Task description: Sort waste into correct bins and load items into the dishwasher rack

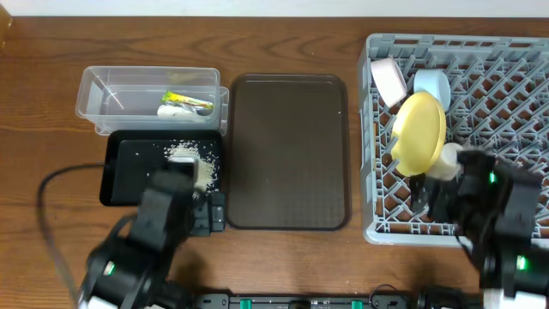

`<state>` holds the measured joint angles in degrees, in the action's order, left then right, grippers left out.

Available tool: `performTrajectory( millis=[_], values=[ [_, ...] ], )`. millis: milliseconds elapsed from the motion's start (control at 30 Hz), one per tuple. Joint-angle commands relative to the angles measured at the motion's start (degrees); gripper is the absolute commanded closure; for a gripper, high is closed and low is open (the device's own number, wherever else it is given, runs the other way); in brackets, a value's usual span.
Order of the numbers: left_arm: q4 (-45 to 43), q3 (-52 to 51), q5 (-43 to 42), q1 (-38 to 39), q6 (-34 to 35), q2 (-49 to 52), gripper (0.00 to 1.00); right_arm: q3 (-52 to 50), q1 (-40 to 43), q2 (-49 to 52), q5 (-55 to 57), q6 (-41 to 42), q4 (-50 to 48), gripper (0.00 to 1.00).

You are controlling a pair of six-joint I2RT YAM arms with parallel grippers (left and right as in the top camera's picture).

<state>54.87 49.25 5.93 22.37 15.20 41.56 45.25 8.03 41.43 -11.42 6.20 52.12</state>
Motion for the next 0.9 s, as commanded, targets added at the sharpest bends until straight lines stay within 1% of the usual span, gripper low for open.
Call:
performTrajectory(
  millis=[0,167,867],
  values=[
    [-3.26,-0.42,3.74,0.37,0.55,-4.13,0.02,-2.43,0.52,-5.64,4.13,1.27,-0.39,0.01],
    [-3.96,-0.42,3.76,0.37,0.52,-6.25,0.01,-2.73,0.52,-8.87,4.07,1.27,0.63,0.01],
    [-3.96,-0.42,3.76,0.37,0.52,-5.70,0.01,-2.73,0.52,-8.81,4.09,1.27,0.83,0.01]
  ],
)
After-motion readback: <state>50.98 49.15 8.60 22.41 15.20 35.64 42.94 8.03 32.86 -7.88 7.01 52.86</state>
